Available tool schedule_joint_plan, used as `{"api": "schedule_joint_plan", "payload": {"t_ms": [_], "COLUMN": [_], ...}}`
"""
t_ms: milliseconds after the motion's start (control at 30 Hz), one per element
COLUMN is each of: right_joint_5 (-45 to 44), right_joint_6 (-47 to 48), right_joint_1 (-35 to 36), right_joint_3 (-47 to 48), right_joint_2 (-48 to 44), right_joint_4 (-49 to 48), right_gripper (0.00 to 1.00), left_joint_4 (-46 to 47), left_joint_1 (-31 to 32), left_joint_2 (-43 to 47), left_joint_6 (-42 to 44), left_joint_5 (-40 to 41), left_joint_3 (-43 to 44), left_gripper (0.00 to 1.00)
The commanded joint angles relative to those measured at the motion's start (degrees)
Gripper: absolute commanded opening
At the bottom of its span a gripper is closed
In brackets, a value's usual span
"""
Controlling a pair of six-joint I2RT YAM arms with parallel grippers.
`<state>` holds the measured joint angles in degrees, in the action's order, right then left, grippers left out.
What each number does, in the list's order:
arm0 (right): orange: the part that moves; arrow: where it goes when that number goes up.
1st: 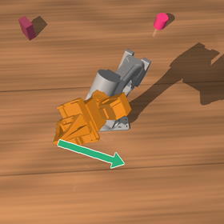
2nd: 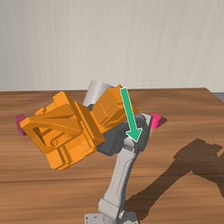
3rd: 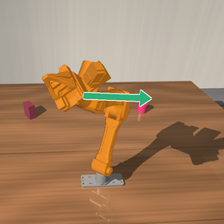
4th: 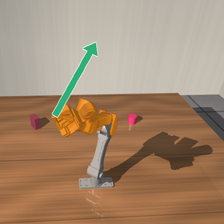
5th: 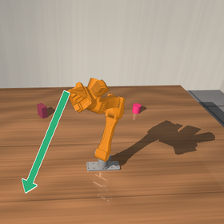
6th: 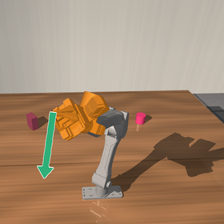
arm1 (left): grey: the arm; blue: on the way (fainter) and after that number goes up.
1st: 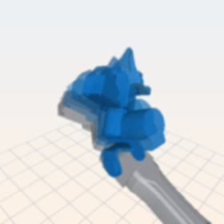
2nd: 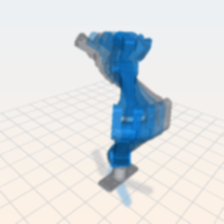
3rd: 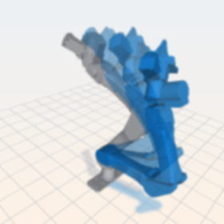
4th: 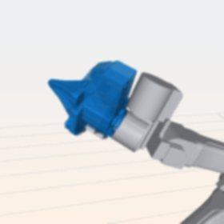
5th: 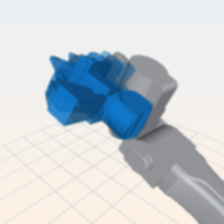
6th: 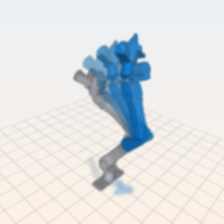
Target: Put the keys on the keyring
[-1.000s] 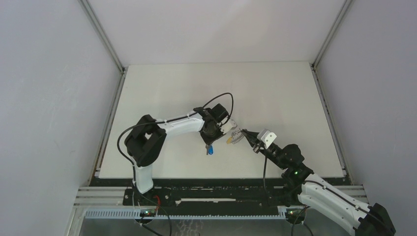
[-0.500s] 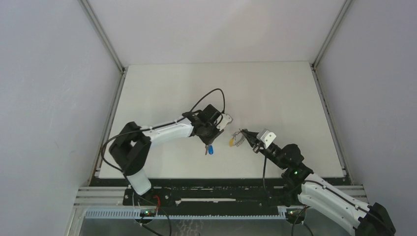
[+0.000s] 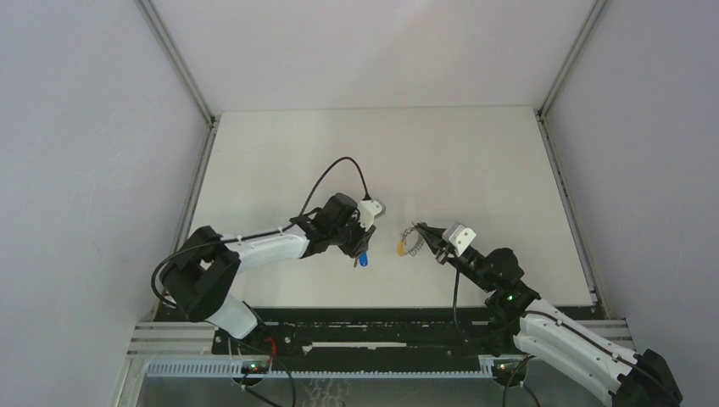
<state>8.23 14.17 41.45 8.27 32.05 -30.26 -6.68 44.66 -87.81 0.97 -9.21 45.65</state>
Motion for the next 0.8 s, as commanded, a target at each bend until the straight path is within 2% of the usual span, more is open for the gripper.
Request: {"api": "schedule_joint_plan", "payload": {"t_ms": [0,167,500,767], "right_joint_5": [0.42,0.46,0.58,0.70], "right_joint_6": [-0.75,-0.74,-0.83,-0.83], "right_joint_1": [0.47,0.47,0.47,0.47], "right_joint_3": [0.65,0.65,0.69,0.77], "right_joint_2": [-0.45,-0.68,-0.26,-0.15], "right_joint_4": [-3.32,-3.25,-3.41,-3.46], "right_gripper": [0.00,0.00,0.00,0.00], "left_joint_4": [6.30,5.87,4.46,3.36], "left_joint_1": [-0.50,-0.89,-1.24,-1.25], "left_joint_2": [-1.12,-2.98,-2.59,-3.50], "left_joint_6": [0.36,1.32,2.02,2.52], "left_joint_5": [-1.22,-1.33,-0.56,-1.63], "left_joint_3": [-0.09,0.56,-0.69,-0.09], "left_gripper": [0.35,0.29,0.28,0.24]}}
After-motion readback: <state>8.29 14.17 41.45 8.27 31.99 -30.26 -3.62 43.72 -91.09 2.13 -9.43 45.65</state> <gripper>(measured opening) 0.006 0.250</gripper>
